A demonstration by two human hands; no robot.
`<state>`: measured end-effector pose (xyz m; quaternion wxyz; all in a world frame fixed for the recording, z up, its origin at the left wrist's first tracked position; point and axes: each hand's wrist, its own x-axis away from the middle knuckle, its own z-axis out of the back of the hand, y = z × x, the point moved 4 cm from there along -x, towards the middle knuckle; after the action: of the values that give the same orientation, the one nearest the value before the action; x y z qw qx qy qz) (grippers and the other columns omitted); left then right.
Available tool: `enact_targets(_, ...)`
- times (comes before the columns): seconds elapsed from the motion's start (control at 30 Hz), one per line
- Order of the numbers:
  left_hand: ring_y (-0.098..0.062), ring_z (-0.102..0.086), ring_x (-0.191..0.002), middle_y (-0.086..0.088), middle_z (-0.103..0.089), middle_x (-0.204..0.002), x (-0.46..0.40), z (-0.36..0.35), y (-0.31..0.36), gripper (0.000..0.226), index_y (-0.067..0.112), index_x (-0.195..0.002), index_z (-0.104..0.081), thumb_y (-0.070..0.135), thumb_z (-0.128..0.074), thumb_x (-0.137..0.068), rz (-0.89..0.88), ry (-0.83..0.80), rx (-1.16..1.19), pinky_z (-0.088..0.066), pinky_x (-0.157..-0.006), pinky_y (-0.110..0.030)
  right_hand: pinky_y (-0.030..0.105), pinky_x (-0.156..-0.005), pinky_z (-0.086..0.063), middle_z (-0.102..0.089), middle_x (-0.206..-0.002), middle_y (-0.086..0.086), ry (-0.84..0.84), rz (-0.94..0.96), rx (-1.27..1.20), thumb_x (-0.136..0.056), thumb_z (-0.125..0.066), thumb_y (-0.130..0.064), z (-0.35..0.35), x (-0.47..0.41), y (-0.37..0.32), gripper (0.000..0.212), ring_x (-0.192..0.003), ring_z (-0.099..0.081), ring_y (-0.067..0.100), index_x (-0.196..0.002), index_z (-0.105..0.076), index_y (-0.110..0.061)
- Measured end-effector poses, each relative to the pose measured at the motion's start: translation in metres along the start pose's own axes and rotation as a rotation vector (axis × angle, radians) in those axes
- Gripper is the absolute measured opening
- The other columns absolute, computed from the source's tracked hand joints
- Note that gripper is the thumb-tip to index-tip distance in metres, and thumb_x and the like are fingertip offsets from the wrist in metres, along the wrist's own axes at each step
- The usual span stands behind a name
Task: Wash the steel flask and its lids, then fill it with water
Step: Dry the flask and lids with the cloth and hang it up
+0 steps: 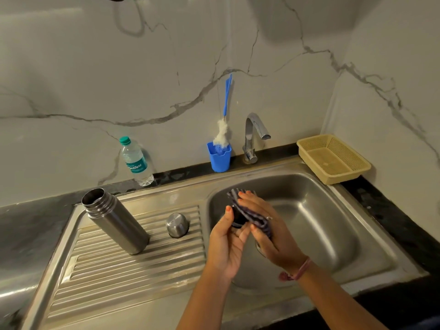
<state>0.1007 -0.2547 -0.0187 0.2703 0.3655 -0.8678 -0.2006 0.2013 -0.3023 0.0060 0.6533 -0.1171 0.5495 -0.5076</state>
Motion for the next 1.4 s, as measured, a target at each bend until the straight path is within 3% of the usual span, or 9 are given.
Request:
enact_targets(0.13, -0.028, -0.069, -0.103, -0.025, -0.066, -0.122, 0.003, -0.001, -0.003, 0.041, -0.005, -0.123, -0.061, 0.017, -0.06, -0.089, 0.045, 0.009, -0.083, -0.06, -0.083, -0.033, 0.045, -0.108, -0.04, -0.063, -0.126, 0.011, 0.215, -0.4, -0.574, -0.091, -0.042, -0.021, 0.0, 0.005, 0.018, 0.044, -0.124, -0.054, 0.025, -0.126, -0.055, 0.002)
enact_targets(0.27, -0.027, -0.071, -0.098, -0.024, -0.068, -0.118, 0.001, -0.005, -0.002, 0.041, -0.004, -0.122, -0.062, 0.017, -0.062, -0.087, 0.047, 0.024, -0.116, -0.061, -0.082, -0.033, 0.039, -0.105, -0.044, -0.065, -0.123, 0.007, 0.067, -0.36, -0.316, -0.089, -0.043, -0.023, 0.006, -0.012, 0.008, 0.044, -0.121, -0.057, 0.02, -0.127, -0.058, -0.005)
enact_targets(0.4, -0.023, -0.073, -0.09, -0.02, -0.071, -0.111, 0.002, -0.007, -0.001, 0.035, -0.001, -0.116, -0.065, 0.018, -0.056, -0.089, 0.057, 0.029, 0.031, -0.062, -0.073, -0.03, 0.034, -0.118, -0.024, -0.045, -0.146, 0.002, -0.109, -0.066, 0.083, -0.091, -0.044, -0.02, 0.0, -0.009, -0.009, 0.052, -0.141, -0.034, 0.017, -0.14, -0.044, -0.005)
enact_targets(0.5, -0.025, -0.071, -0.097, -0.021, -0.068, -0.118, 0.005, -0.007, 0.0, 0.038, -0.002, -0.12, -0.066, 0.022, -0.057, -0.091, 0.074, 0.022, 0.053, -0.061, -0.082, -0.033, 0.035, -0.117, -0.024, -0.041, -0.149, 0.006, -0.038, -0.055, -0.031, -0.093, -0.042, -0.018, 0.0, 0.006, -0.008, 0.052, -0.143, -0.029, 0.022, -0.142, -0.039, -0.001)
enact_targets(0.63, -0.025, -0.071, -0.096, -0.021, -0.07, -0.113, 0.007, -0.008, -0.001, 0.038, -0.003, -0.118, -0.064, 0.017, -0.064, -0.086, 0.089, 0.016, -0.072, -0.061, -0.081, -0.032, 0.031, -0.108, -0.04, -0.06, -0.131, 0.0, 0.11, -0.411, -0.502, -0.093, -0.039, -0.015, 0.003, 0.005, 0.003, 0.042, -0.128, -0.051, 0.015, -0.134, -0.05, -0.009)
enact_targets(0.73, -0.024, -0.071, -0.095, -0.02, -0.07, -0.111, 0.007, -0.008, 0.002, 0.04, -0.002, -0.12, -0.063, 0.016, -0.065, -0.085, 0.069, 0.005, -0.126, -0.061, -0.08, -0.032, 0.038, -0.105, -0.044, -0.065, -0.122, 0.001, 0.044, -0.443, -0.359, -0.091, -0.041, -0.02, 0.009, -0.01, 0.005, 0.041, -0.12, -0.057, 0.015, -0.128, -0.057, -0.01)
enact_targets(0.9, -0.022, -0.072, -0.086, -0.019, -0.07, -0.106, 0.005, -0.006, 0.006, 0.037, -0.002, -0.121, -0.063, 0.014, -0.061, -0.087, 0.024, 0.021, -0.11, -0.061, -0.07, -0.03, 0.036, -0.115, -0.03, -0.048, -0.142, 0.003, -0.054, -0.059, 0.148, -0.09, -0.044, -0.019, 0.002, -0.009, -0.012, 0.05, -0.138, -0.037, 0.017, -0.138, -0.047, -0.006)
enact_targets(1.17, -0.028, -0.067, -0.1, -0.024, -0.066, -0.12, 0.005, -0.002, 0.009, 0.049, -0.002, -0.124, -0.063, 0.01, -0.072, -0.077, 0.024, 0.01, -0.188, -0.058, -0.085, -0.034, 0.04, -0.106, -0.044, -0.065, -0.122, 0.005, 0.128, -0.461, -0.483, -0.091, -0.04, -0.021, -0.001, -0.005, 0.003, 0.041, -0.119, -0.058, 0.019, -0.128, -0.055, -0.008)
enact_targets(1.4, -0.022, -0.072, -0.088, -0.018, -0.072, -0.105, 0.004, 0.004, 0.016, 0.038, -0.001, -0.116, -0.064, 0.015, -0.064, -0.082, 0.015, 0.004, -0.126, -0.061, -0.079, -0.032, 0.033, -0.115, -0.03, -0.048, -0.142, 0.002, -0.129, -0.076, 0.192, -0.09, -0.043, -0.025, 0.0, -0.011, -0.015, 0.05, -0.137, -0.037, 0.011, -0.139, -0.046, -0.011)
